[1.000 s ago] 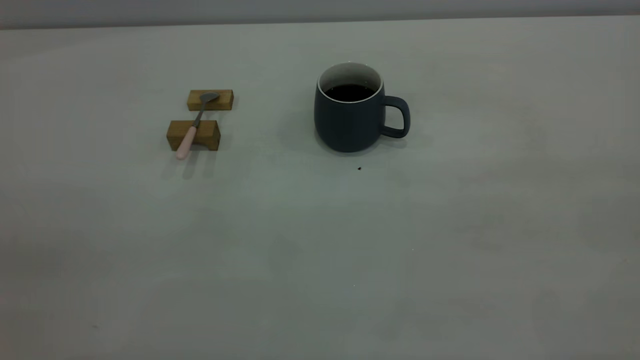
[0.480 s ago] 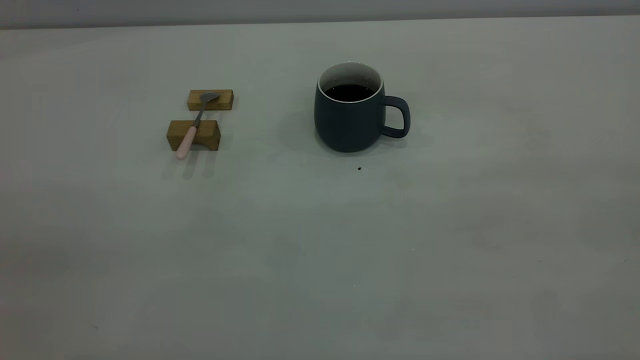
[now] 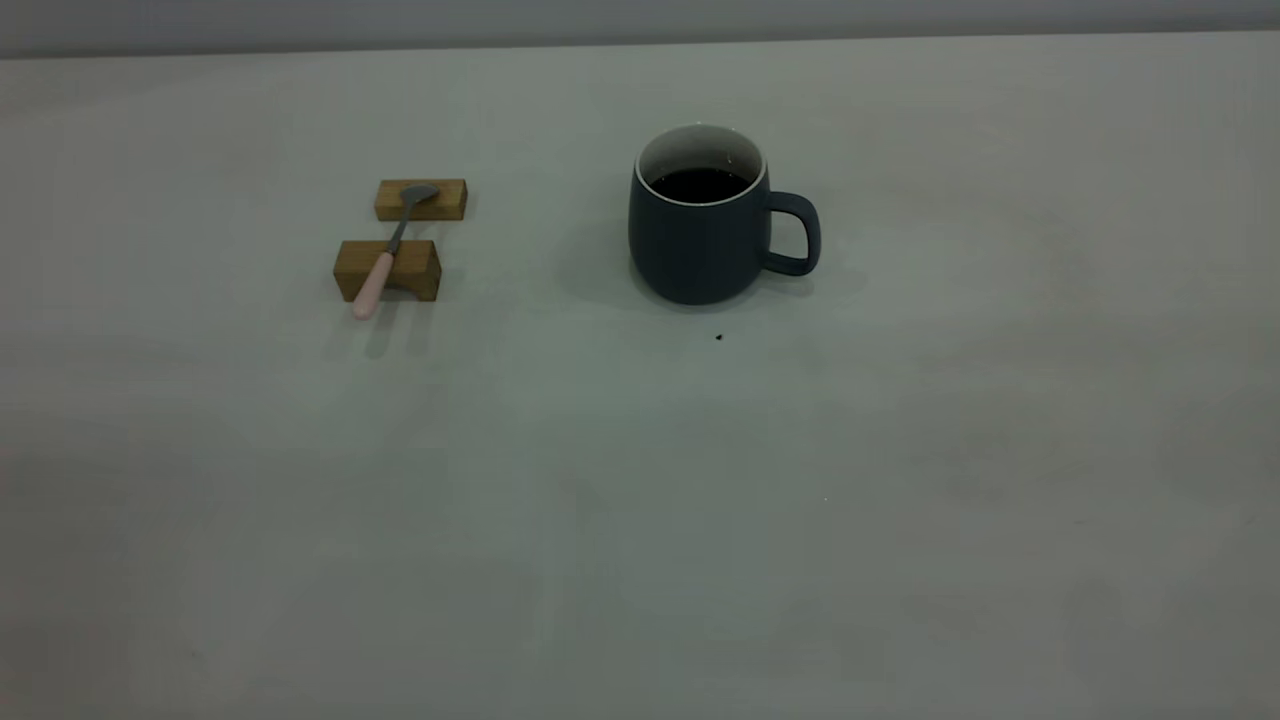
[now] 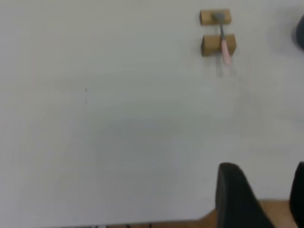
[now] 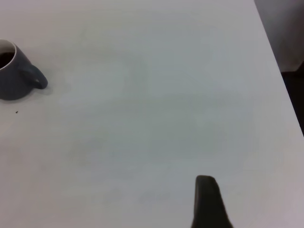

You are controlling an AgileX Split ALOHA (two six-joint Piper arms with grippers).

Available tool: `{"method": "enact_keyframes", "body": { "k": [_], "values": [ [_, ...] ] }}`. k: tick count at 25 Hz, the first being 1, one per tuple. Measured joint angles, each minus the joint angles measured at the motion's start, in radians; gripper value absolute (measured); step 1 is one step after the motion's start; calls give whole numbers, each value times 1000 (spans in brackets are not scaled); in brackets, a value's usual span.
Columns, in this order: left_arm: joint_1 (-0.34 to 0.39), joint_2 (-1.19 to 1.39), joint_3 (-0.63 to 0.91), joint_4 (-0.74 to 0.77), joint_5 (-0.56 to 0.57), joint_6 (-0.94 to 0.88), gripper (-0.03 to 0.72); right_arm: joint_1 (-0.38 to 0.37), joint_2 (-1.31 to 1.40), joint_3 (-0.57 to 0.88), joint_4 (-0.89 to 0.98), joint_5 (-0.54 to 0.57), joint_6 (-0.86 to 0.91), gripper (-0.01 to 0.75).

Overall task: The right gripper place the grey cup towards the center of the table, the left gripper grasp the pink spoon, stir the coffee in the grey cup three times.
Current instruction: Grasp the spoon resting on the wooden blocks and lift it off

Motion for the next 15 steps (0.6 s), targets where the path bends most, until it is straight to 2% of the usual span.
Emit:
{"method": "enact_keyframes", "body": {
  "k": [6, 9, 15],
  "values": [
    [0, 341, -89, 0, -90, -2, 614, 0, 0, 0, 0, 0, 0, 523],
    [0, 538, -129, -6, -132, -4, 641, 0, 0, 0, 0, 0, 0, 523],
    [-2, 938, -215, -44, -286, 0, 614, 0, 0, 0, 0, 0, 0, 523]
  ]
}}
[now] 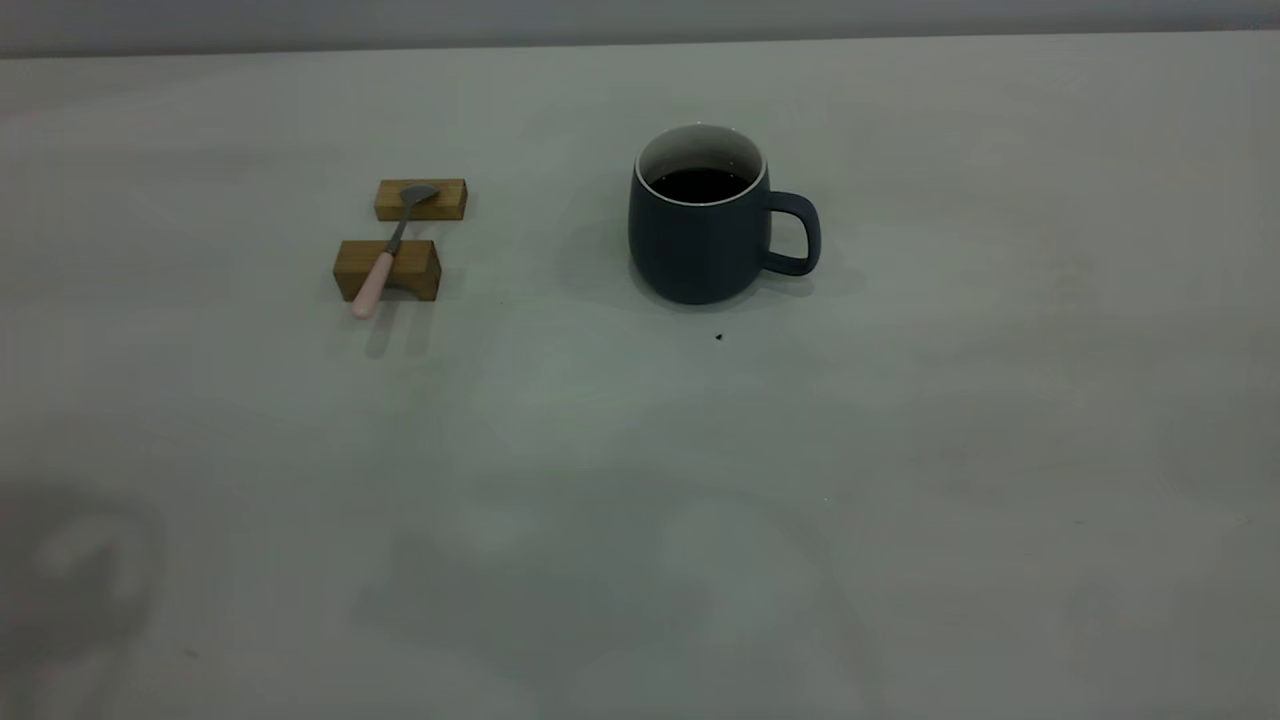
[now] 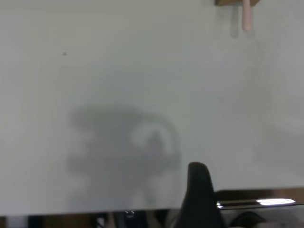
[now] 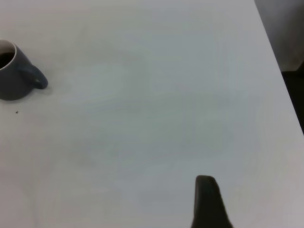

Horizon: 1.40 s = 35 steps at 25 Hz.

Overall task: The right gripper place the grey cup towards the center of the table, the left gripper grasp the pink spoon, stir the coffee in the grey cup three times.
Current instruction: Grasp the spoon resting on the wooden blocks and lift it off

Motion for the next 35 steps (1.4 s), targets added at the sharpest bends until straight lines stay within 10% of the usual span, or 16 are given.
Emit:
{"method": "enact_keyframes", "body": {
  "k": [13, 35],
  "values": [
    [-216, 828, -352, -26, -230, -112, 594, 0, 0, 0, 0, 1, 1, 523],
    [-249, 1341, -747, 0, -211, -204, 589, 0, 0, 0, 0, 2, 1, 523]
  ]
}}
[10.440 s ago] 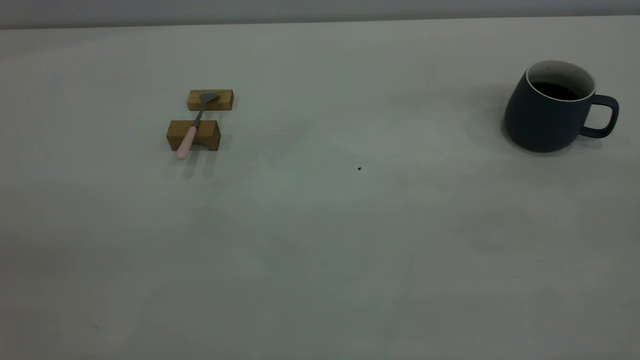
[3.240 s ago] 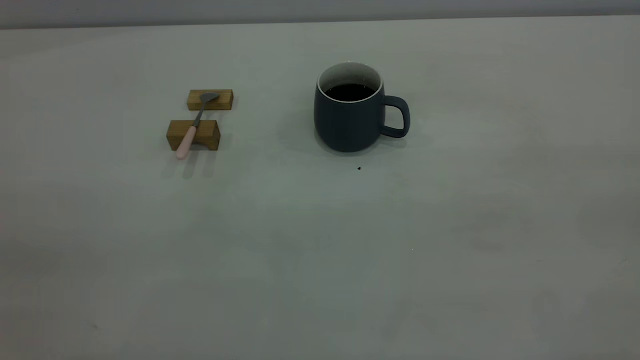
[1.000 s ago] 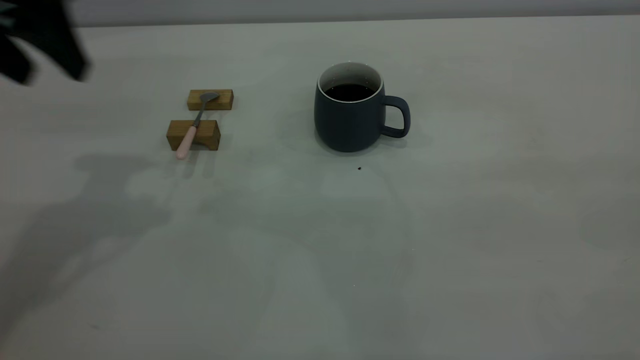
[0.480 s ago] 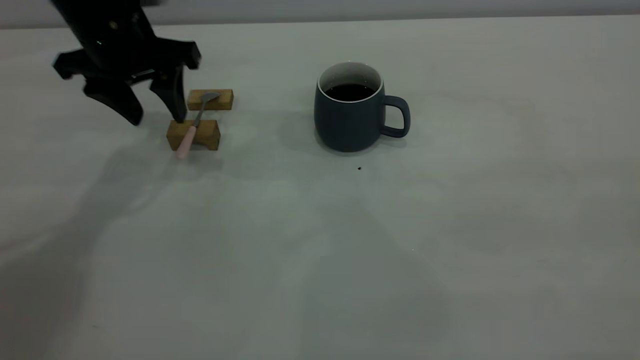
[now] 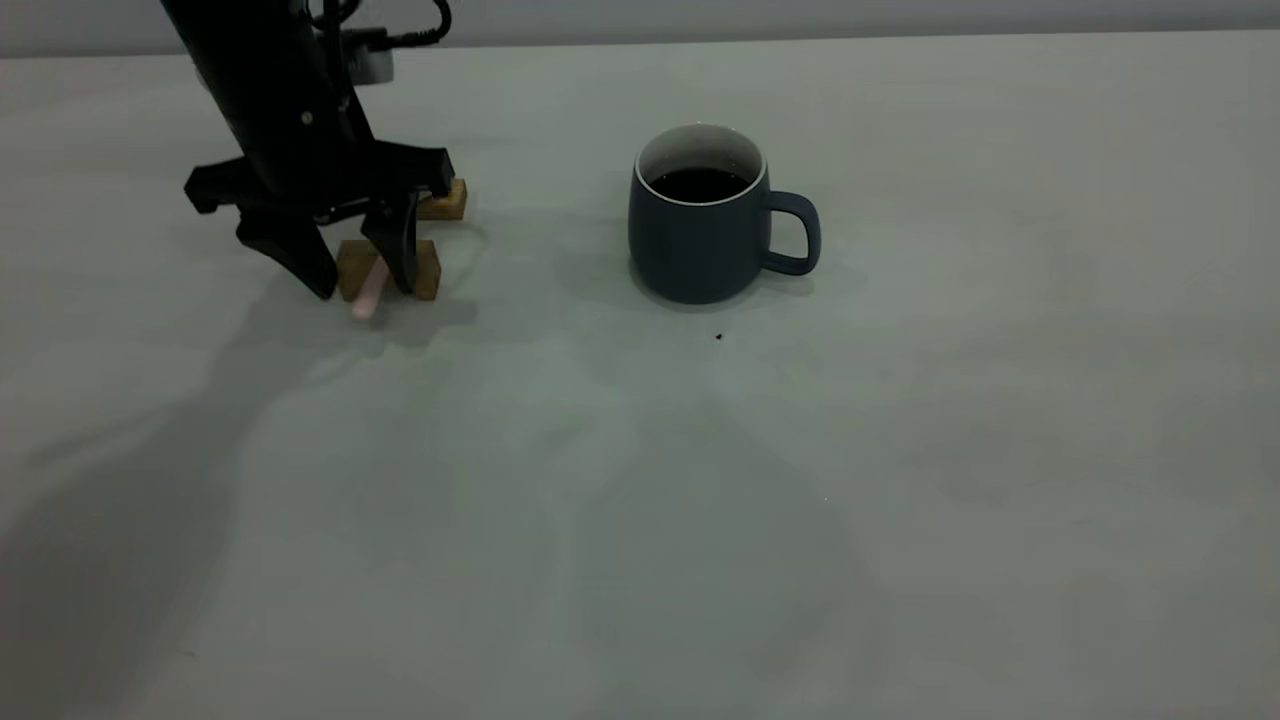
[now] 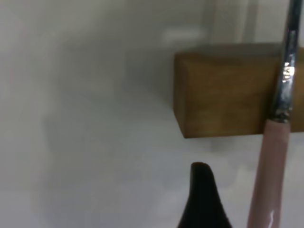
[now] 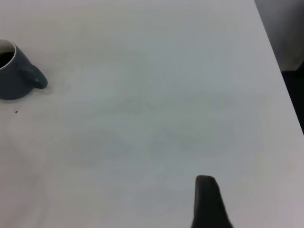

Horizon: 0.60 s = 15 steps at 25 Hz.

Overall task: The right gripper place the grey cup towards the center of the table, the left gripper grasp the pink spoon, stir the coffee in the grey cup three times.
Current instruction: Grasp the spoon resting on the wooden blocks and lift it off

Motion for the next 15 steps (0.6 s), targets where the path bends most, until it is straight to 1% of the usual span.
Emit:
{"method": "enact_keyframes", "body": {
  "k": [4, 7, 12, 14, 15],
  "values": [
    [0, 25, -1, 0, -28, -22, 566, 0, 0, 0, 0, 0, 0, 523],
    [0, 39, -1, 0, -51, -31, 512, -1, 0, 0, 0, 0, 0, 523],
    [0, 52, -1, 0, -53, -32, 385, -1, 0, 0, 0, 0, 0, 523],
    [0, 54, -1, 0, -54, -33, 305, -1, 0, 0, 0, 0, 0, 523],
    [0, 54, -3, 0, -53, -33, 243, -1, 0, 0, 0, 0, 0, 523]
  ]
}}
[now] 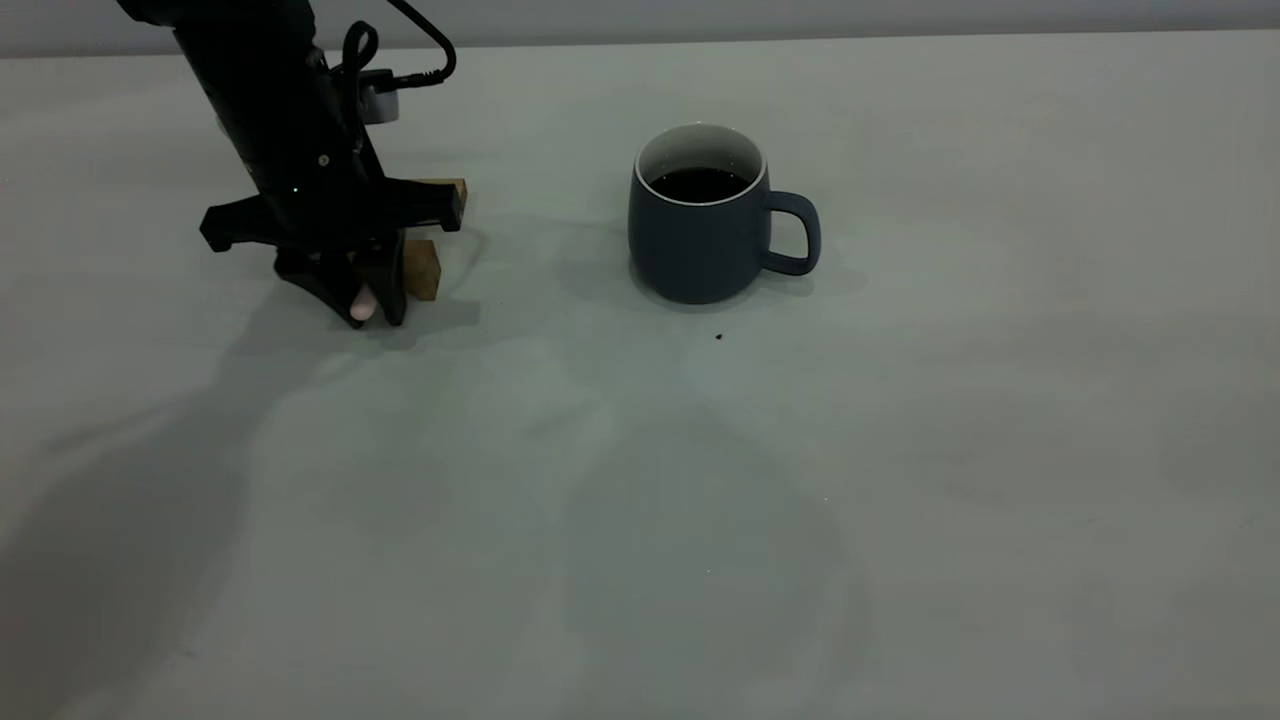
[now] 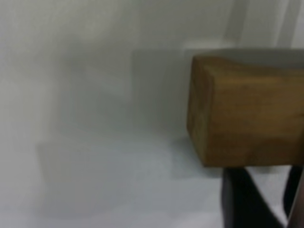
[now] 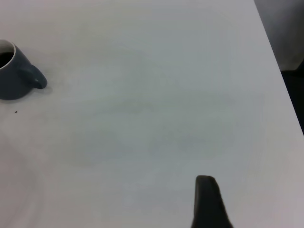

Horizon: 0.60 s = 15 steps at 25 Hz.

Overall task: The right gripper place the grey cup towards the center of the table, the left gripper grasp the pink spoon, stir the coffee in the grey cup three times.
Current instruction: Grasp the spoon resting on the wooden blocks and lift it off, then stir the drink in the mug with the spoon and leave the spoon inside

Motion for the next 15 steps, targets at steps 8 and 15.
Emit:
{"method": "enact_keyframes", "body": {
  "k": [8, 15],
  "values": [
    [0, -30, -153, -183, 243, -1, 125, 0, 0, 0, 0, 0, 0, 523],
    [0, -76, -261, -452, 347, -54, 125, 0, 0, 0, 0, 0, 0, 523]
  ]
}}
